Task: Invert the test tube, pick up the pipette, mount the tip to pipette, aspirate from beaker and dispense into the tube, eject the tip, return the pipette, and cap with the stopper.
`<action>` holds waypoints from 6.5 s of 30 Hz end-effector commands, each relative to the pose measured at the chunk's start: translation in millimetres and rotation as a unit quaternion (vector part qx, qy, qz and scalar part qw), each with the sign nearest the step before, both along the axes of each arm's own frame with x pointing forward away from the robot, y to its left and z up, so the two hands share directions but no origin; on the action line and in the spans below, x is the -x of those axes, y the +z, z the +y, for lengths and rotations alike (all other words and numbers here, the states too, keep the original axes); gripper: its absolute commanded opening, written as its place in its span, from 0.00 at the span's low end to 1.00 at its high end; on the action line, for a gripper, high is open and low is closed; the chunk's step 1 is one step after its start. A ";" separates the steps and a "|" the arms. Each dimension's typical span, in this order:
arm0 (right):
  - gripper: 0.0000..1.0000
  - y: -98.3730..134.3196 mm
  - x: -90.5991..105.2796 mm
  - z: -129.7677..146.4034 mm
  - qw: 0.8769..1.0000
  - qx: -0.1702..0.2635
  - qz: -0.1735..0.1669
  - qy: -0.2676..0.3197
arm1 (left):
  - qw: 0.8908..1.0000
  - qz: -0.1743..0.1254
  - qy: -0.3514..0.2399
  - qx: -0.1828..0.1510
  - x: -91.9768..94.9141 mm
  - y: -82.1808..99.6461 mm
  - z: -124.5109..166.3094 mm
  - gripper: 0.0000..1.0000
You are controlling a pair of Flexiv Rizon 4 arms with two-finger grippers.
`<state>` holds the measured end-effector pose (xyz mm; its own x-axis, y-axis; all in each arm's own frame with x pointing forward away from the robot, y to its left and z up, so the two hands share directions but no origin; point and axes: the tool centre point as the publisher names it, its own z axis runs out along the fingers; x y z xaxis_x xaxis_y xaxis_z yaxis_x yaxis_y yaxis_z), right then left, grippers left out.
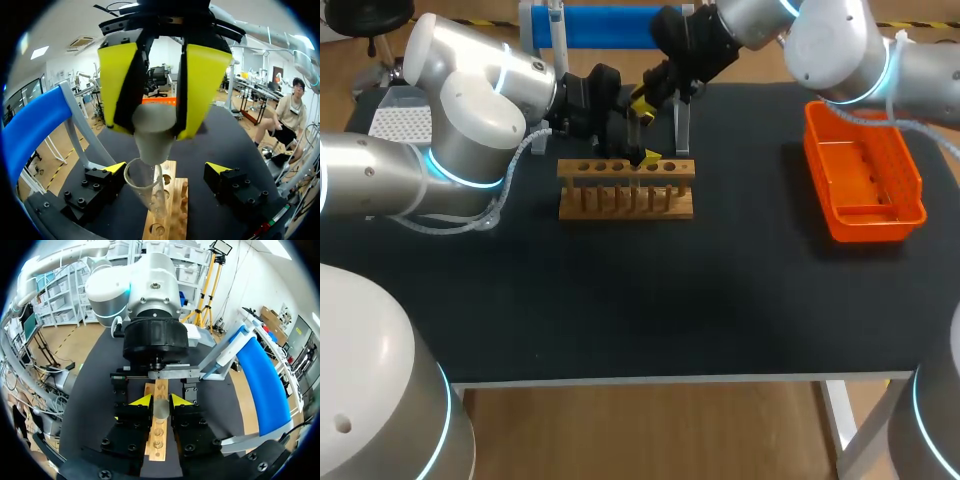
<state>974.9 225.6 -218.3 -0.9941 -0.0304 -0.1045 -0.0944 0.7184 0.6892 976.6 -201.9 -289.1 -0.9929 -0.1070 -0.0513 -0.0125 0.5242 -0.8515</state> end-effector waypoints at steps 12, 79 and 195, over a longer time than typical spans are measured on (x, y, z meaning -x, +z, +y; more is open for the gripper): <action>0.00 5.2 -3.4 4.6 1.000 -0.002 -0.006 0.002 | 1.000 0.002 -0.002 -0.001 -1.7 0.2 0.1 1.00; 1.00 -5.2 -0.3 -27.7 0.996 -0.088 0.004 -0.019 | 1.000 0.002 -0.002 -0.001 -1.7 0.2 0.1 1.00; 1.00 -23.5 4.7 -91.8 0.969 -0.236 0.017 -0.074 | 1.000 0.002 -0.002 -0.001 -1.7 0.2 0.1 1.00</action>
<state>981.1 142.3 -243.8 -0.9898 0.1368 -0.0394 0.0029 0.2960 0.9552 976.5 -201.8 -289.1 -0.9929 -0.1069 -0.0513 -0.0125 0.5244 -0.8514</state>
